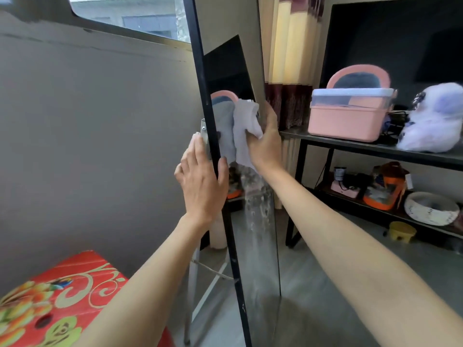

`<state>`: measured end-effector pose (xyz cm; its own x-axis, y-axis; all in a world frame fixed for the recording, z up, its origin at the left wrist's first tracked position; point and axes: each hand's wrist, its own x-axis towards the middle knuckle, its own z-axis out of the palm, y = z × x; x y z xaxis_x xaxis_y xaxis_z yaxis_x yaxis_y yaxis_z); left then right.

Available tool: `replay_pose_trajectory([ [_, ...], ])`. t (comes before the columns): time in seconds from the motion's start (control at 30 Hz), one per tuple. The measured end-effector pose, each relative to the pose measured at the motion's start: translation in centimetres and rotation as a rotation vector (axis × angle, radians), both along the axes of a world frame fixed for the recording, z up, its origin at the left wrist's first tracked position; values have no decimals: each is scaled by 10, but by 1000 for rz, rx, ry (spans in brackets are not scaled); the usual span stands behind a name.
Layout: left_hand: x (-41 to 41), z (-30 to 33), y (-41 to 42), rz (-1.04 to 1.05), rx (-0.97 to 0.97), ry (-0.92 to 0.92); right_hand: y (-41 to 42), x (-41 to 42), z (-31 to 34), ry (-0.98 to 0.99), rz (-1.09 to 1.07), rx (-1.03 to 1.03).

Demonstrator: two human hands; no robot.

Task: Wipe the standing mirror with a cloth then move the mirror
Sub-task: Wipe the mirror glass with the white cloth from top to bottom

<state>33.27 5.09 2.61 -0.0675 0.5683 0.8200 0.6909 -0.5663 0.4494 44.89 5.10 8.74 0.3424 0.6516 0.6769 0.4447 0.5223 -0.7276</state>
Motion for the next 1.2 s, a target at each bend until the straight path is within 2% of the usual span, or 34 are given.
replay_pose_trajectory([
  [0.07,2,0,1,-65,-3,-37,5,-9,-14,-126,-16,-22],
  [0.13,5,-3,3,-130,20,-107,6,-10,-36,-155,-33,-23],
  [0.23,9,-8,6,-201,39,-164,5,-4,-81,-102,-36,-109],
  [0.37,10,-9,10,-196,56,-139,10,6,-139,13,-43,-307],
  [0.47,9,-9,12,-192,78,-109,4,16,-157,57,-68,-467],
  [0.57,8,-8,13,-207,85,-93,-5,20,-150,81,-108,-486],
  [0.7,3,-6,19,-233,66,-76,3,14,-93,178,-174,-296],
  [0.87,-5,-4,28,-251,51,-80,36,9,-18,12,-173,-136],
  [0.97,-10,-1,32,-245,38,-91,51,-2,-11,-8,-147,-152],
  [1.1,-15,3,40,-258,4,-60,57,-2,-28,134,-163,-220],
  [1.2,-19,4,47,-281,-43,-78,63,9,-36,144,-220,-279],
])
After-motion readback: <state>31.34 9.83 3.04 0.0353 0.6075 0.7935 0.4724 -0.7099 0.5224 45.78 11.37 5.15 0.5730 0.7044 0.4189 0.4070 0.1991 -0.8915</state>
